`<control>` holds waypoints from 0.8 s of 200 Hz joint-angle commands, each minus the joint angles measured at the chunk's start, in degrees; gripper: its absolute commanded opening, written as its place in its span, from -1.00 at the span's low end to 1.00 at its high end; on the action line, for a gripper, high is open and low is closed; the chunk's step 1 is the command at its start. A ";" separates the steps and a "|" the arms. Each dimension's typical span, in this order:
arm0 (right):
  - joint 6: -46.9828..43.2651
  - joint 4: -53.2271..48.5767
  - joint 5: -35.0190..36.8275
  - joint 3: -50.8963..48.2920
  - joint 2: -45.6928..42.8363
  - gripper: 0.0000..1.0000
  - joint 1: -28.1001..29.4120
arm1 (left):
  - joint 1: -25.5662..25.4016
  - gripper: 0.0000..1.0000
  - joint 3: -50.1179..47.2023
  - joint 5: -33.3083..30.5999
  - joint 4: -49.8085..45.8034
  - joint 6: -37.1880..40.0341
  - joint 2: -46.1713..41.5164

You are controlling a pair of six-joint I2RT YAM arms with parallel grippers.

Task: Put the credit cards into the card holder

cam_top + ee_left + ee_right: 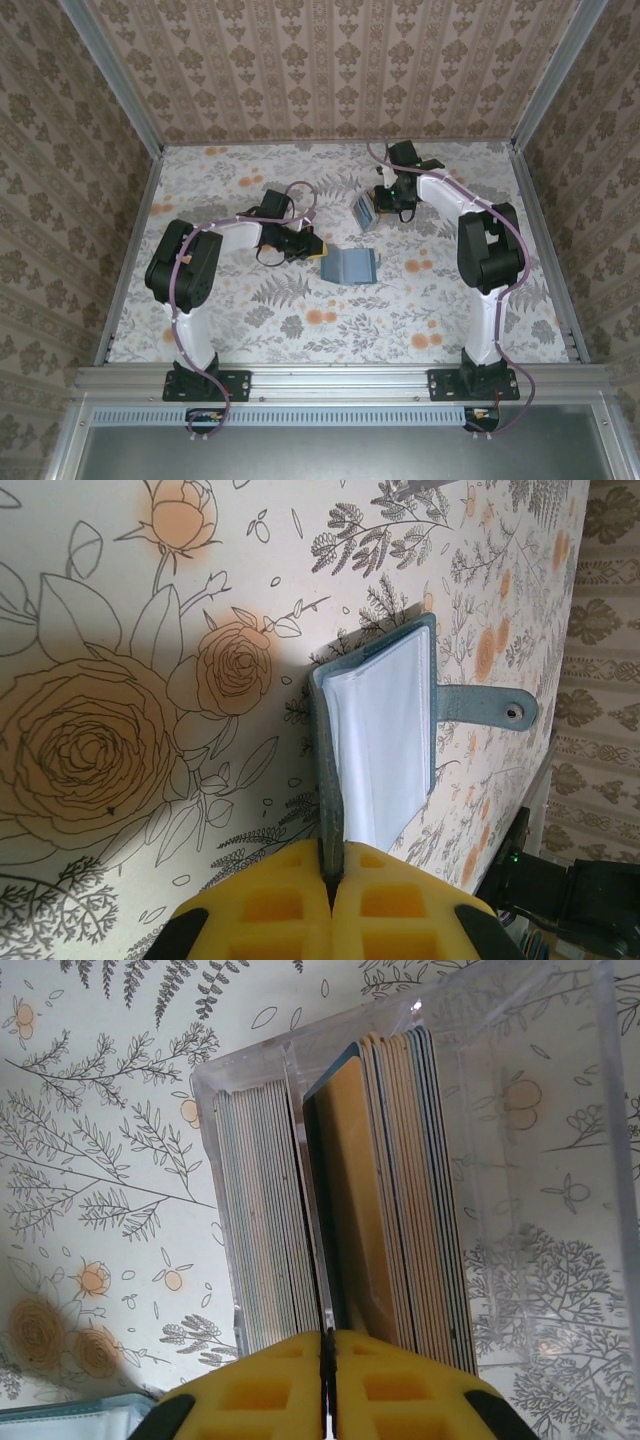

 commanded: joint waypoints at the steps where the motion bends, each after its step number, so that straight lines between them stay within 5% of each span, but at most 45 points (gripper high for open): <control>1: -0.65 0.00 0.67 -1.87 -2.13 -0.84 0.27 | 0.42 -0.97 1.02 1.01 -1.79 1.85 -2.53; 88: 1.61 10.24 3.93 -12.37 -12.36 -1.00 0.12 | 0.40 -1.00 1.21 -0.19 -3.24 3.47 -2.03; 160: 10.32 12.48 -3.55 -30.84 -29.27 -1.00 3.54 | -0.10 -0.96 -0.03 -4.14 -2.54 3.89 -0.38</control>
